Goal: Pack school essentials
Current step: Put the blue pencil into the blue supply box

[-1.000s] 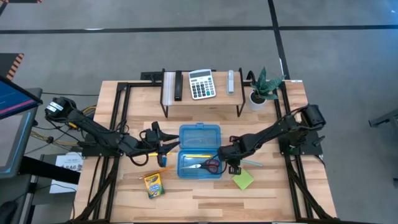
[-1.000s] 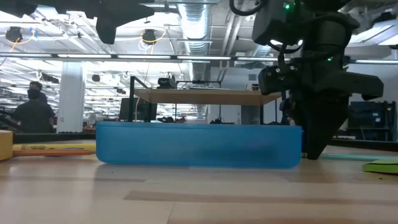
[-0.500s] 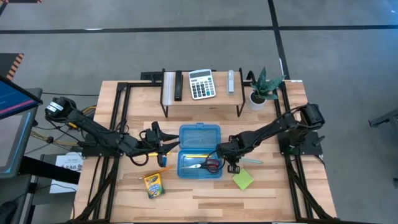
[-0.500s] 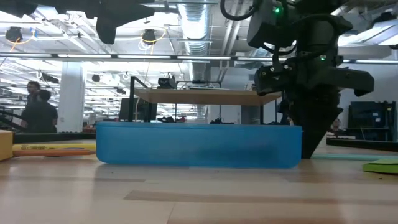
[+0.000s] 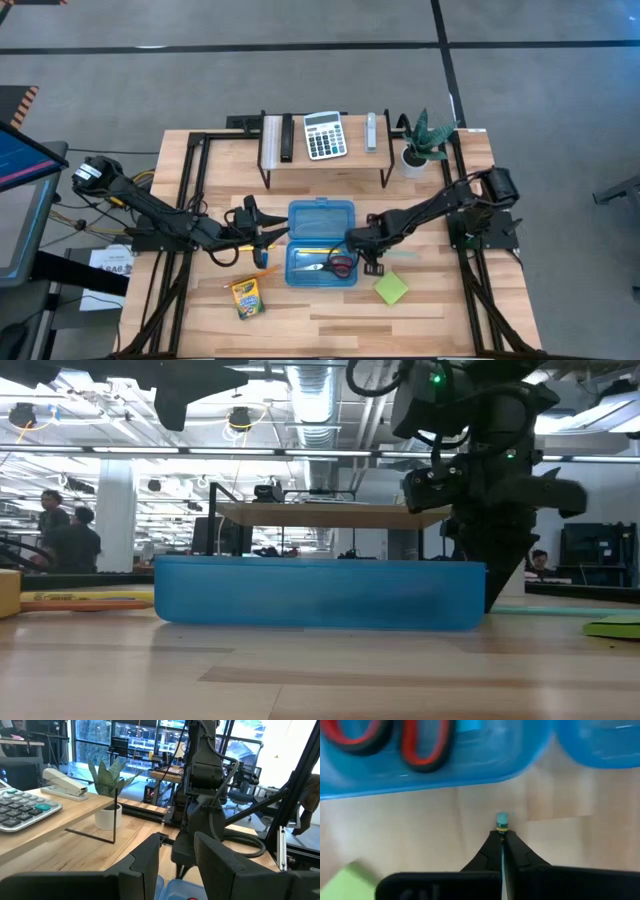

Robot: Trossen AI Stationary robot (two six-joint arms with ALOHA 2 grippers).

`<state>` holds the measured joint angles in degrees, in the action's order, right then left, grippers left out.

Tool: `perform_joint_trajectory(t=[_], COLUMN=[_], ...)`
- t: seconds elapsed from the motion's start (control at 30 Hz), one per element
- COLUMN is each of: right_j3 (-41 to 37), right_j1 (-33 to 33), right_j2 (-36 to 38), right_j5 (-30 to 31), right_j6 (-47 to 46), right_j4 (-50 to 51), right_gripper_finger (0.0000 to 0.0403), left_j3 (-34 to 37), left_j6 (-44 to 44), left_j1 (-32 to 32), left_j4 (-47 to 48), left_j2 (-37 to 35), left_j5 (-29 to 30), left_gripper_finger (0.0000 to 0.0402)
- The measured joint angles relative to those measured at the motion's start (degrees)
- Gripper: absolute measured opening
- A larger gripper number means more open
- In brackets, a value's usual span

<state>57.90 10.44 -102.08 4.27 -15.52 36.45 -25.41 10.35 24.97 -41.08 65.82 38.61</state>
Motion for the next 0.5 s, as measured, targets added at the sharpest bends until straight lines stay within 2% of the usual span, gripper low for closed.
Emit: perform_joint_trajectory(t=[0.17,0.5], right_j3=[2.03,3.04], right_j1=[-0.13,0.02], right_j2=[-0.17,-0.09], right_j5=[3.44,3.89], right_j6=[0.20,0.15], right_j4=[4.27,8.96], right_gripper_finger=[0.0001,0.0000], left_j3=[0.00,0.00], left_j6=[0.00,-0.02], left_j1=[0.00,0.01], left_j4=[0.00,0.07], left_j2=[0.00,0.00], left_j5=[-0.02,-0.03], left_gripper_finger=[0.0112,0.0112])
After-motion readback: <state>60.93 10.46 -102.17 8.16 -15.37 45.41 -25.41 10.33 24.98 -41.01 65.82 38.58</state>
